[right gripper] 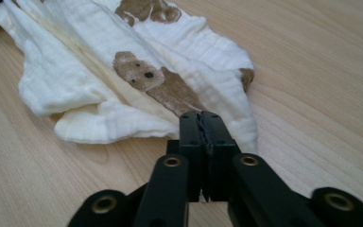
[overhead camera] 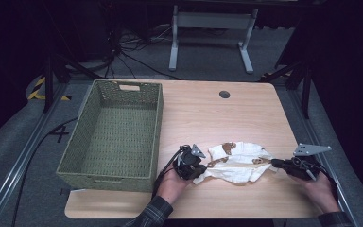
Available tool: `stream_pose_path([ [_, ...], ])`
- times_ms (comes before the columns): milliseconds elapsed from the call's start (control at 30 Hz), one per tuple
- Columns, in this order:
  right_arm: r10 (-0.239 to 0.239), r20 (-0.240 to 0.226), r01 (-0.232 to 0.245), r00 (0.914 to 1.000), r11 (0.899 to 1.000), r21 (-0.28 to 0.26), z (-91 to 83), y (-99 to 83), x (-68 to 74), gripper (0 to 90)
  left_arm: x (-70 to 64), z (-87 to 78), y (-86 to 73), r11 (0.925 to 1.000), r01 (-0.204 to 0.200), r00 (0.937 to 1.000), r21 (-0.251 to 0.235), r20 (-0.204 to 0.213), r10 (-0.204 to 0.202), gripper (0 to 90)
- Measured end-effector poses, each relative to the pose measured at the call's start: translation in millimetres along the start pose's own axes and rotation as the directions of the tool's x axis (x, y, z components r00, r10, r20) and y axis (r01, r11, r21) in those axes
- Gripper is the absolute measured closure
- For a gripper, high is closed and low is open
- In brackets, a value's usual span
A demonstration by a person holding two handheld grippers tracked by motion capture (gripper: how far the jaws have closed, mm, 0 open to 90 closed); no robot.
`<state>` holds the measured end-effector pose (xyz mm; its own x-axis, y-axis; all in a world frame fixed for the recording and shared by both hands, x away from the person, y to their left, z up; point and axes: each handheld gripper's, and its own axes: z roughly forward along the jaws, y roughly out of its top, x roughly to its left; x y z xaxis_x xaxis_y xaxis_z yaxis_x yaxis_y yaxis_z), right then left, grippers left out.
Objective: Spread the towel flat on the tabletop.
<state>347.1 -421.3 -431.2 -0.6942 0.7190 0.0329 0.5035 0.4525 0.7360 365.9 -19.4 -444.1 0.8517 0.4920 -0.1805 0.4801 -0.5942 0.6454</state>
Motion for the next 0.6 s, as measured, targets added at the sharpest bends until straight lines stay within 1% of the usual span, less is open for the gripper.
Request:
stream_pose_path([
  [67, -0.016, -0.015, 0.016, 0.9998, 1.000, -0.022, -3.4, 2.8, 5.9, 80.5, 0.1, 0.8, -0.1, 0.9999, 0.004, 1.0000, 0.010, 0.002, -0.004, 85.8],
  [133, -0.032, -0.052, 0.030, 0.9981, 0.999, -0.037, -2.9, 5.6, 14.6, 78.5, 0.2, 2.4, -0.2, 1.0000, 0.000, 1.0000, 0.006, 0.005, 0.000, 85.8],
  [167, -0.042, -0.074, 0.039, 0.9964, 0.998, -0.039, -1.1, 6.6, 19.3, 78.0, -0.2, 2.2, -0.1, 0.9999, 0.001, 1.0000, 0.016, 0.005, -0.001, 85.8],
  [200, -0.051, -0.094, 0.048, 0.9942, 0.998, -0.035, 1.2, 7.4, 24.0, 77.3, -0.2, 3.0, -0.4, 1.0000, -0.001, 1.0000, 0.008, 0.006, 0.001, 85.8],
  [267, -0.063, -0.134, 0.059, 0.9889, 0.998, -0.030, 8.1, 8.2, 32.9, 77.0, -0.2, 2.7, -0.4, 0.9999, 0.001, 1.0000, 0.011, 0.006, -0.001, 85.7],
  [300, -0.067, -0.147, 0.065, 0.9869, 0.998, -0.021, 10.5, 8.6, 36.3, 77.0, 0.5, 1.9, -0.1, 0.9998, -0.006, 1.0000, 0.019, 0.006, 0.006, 85.8],
  [367, -0.082, -0.174, 0.083, 0.9813, 0.997, -0.004, 16.6, 9.1, 44.6, 76.9, 0.7, 2.8, -0.4, 0.9999, -0.002, 1.0000, 0.015, 0.010, 0.002, 85.7],
  [400, -0.089, -0.194, 0.093, 0.9770, 0.996, 0.009, 19.7, 9.1, 49.1, 76.8, 1.1, 3.3, -0.4, 0.9999, -0.005, 0.9999, 0.013, 0.009, 0.005, 85.8],
  [467, -0.115, -0.207, 0.122, 0.9715, 0.992, 0.018, 24.8, 8.8, 55.4, 76.3, 0.6, 3.4, -0.6, 0.9998, -0.003, 1.0000, 0.021, 0.008, 0.002, 85.8],
  [567, -0.136, -0.227, 0.149, 0.9643, 0.988, 0.043, 31.7, 8.3, 62.6, 74.2, 0.2, 3.7, -0.5, 0.9999, 0.000, 1.0000, 0.015, 0.009, 0.000, 85.7],
  [600, -0.147, -0.237, 0.164, 0.9603, 0.985, 0.051, 35.1, 8.0, 65.5, 73.3, 0.0, 3.9, -0.6, 0.9999, 0.004, 0.9999, 0.013, 0.010, -0.004, 85.8],
])
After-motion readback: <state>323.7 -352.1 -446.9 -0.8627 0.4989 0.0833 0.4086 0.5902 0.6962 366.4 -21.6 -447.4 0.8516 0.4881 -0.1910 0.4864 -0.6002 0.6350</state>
